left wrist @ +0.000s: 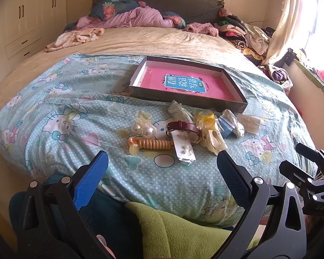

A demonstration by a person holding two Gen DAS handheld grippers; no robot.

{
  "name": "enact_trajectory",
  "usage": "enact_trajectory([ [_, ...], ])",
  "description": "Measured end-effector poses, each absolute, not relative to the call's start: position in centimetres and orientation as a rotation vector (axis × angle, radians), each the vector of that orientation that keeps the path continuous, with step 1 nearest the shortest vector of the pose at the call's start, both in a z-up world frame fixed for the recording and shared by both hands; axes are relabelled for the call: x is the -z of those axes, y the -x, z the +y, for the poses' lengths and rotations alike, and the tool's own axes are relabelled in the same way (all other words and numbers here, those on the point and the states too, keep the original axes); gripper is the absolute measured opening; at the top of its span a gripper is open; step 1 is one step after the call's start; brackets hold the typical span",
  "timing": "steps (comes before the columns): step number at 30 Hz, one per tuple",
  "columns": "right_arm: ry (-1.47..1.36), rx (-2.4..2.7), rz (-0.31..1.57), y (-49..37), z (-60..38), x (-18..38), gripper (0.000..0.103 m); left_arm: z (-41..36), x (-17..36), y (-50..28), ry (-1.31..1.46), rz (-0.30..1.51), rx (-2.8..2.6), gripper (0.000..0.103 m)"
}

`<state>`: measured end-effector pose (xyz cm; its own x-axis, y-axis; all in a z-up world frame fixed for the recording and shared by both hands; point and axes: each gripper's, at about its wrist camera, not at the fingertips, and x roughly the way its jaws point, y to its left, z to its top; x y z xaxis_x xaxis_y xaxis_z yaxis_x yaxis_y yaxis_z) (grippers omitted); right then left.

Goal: Organize jewelry

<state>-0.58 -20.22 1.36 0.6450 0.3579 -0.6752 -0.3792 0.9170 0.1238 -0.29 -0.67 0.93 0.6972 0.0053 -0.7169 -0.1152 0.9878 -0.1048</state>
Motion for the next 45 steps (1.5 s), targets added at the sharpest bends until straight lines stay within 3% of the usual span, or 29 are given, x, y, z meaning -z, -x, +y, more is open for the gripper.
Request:
enact_trajectory([
  [45, 0.023, -0.432, 0.752, -2.7, -20.2, -1.7, 0.099, 2.7, -1.5, -1.2, 0.181, 0.789, -0.097, 0.094],
])
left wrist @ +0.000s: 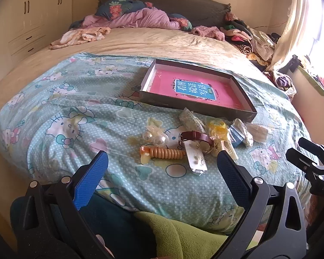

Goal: Organize jewelry

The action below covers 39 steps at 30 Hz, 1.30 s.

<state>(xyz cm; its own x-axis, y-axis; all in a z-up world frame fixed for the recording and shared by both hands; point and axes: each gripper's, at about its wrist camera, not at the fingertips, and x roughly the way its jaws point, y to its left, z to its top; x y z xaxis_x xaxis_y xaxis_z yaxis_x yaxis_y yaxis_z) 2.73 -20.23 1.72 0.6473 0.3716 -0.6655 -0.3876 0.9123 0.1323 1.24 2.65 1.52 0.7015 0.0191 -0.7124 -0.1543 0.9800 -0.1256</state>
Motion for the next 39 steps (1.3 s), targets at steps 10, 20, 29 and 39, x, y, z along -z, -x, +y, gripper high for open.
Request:
enact_trajectory([
  [10, 0.022, -0.377, 0.700, -5.2, -21.8, -2.5, 0.099, 5.7, -0.9, -2.5, 0.191, 0.798, -0.162, 0.094],
  [20, -0.001, -0.326, 0.708, -9.1, -23.6, -1.7, 0.098, 7.9, 3.2, -5.4, 0.217, 0.920, -0.104, 0.094],
  [29, -0.005, -0.309, 0.758, -11.9, -23.8, 0.8, 0.098, 6.4, 6.0, -8.7, 0.209, 0.985, -0.017, 0.084],
  [39, 0.024, -0.317, 0.834, -14.2, -23.9, 3.7, 0.098, 5.8, 7.2, -10.9, 0.182, 1.015, 0.044, 0.053],
])
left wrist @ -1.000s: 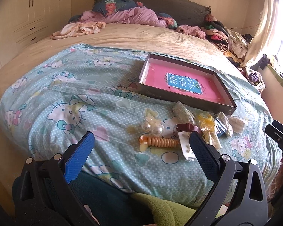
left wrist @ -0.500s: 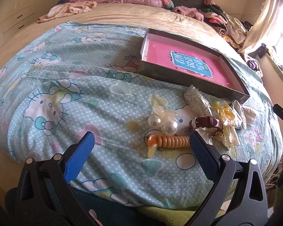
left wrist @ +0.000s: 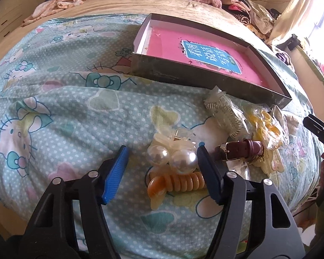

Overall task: Organize jewelry
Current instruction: 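Grasp the pearl hair clip with the left tool while the right tool grasps the clear plastic sheet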

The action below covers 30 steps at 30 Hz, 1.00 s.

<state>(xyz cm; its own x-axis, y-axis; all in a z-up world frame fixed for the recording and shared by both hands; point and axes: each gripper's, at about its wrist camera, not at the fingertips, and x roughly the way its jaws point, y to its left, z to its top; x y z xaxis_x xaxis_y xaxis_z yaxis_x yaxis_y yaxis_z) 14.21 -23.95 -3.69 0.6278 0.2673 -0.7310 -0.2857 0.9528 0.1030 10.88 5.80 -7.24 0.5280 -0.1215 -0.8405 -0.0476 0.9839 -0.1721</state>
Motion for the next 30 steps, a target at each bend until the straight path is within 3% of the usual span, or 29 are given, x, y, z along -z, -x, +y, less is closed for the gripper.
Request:
enact_trajectory([
  [5, 0.038, -0.337, 0.883, -14.7, -23.4, 5.3, 0.098, 5.4, 7.3, -12.0, 0.170, 1.010, 0.070, 0.038],
  [8, 0.049, -0.317, 0.883, -15.2, -23.2, 6.1, 0.097, 5.1, 7.3, -12.4, 0.152, 1.006, 0.076, 0.038],
  [11, 0.028, -0.305, 0.911, -16.2, -23.6, 7.1, 0.086, 5.2, 7.1, -12.6, 0.162, 0.995, 0.086, 0.038],
  [15, 0.009, -0.303, 0.939, -17.0, -23.7, 8.1, 0.079, 5.6, 6.5, -12.9, 0.174, 0.977, 0.083, 0.037],
  [16, 0.011, -0.308, 0.930, -16.8, -23.6, 8.1, 0.076, 5.8, 6.2, -12.9, 0.179, 0.970, 0.084, 0.037],
  [18, 0.017, -0.337, 0.916, -16.6, -23.2, 7.9, 0.058, 6.0, 5.7, -13.1, 0.184, 0.958, 0.080, 0.037],
  [21, 0.023, -0.345, 0.892, -16.3, -23.2, 7.5, 0.045, 6.4, 4.7, -13.6, 0.185, 0.932, 0.072, 0.038],
  [30, -0.023, -0.428, 0.867, -14.9, -24.4, 5.7, 0.020, 6.8, 3.1, -15.4, 0.200, 0.891, 0.067, 0.037],
])
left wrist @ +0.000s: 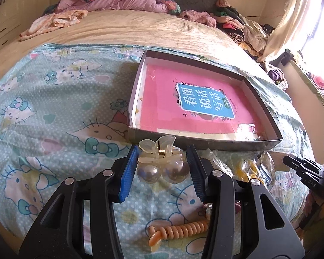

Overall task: Organize jewelry
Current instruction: 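Carry both held items into the pink box and open both tools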

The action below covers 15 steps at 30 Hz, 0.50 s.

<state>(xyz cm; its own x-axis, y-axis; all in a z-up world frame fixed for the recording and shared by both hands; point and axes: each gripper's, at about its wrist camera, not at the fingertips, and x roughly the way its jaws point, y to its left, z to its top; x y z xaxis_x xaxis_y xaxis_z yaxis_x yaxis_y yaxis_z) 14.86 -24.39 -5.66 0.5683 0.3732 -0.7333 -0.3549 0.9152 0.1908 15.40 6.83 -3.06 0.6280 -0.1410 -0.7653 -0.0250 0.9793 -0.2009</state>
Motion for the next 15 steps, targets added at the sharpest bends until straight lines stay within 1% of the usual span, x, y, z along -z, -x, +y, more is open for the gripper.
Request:
enact_trajectory([
  [3, -0.017, -0.457, 0.856, -14.2, -24.2, 4.7, 0.016, 6.8, 2.8, -16.0, 0.203, 0.886, 0.070, 0.037],
  [9, 0.004, -0.491, 0.809, -13.2, -23.9, 1.9, 0.015, 6.4, 2.3, -17.0, 0.198, 0.880, 0.077, 0.038],
  [15, 0.012, -0.523, 0.723, -13.8, -23.3, -1.2, 0.015, 6.1, 1.8, -18.2, 0.192, 0.874, 0.080, 0.038],
])
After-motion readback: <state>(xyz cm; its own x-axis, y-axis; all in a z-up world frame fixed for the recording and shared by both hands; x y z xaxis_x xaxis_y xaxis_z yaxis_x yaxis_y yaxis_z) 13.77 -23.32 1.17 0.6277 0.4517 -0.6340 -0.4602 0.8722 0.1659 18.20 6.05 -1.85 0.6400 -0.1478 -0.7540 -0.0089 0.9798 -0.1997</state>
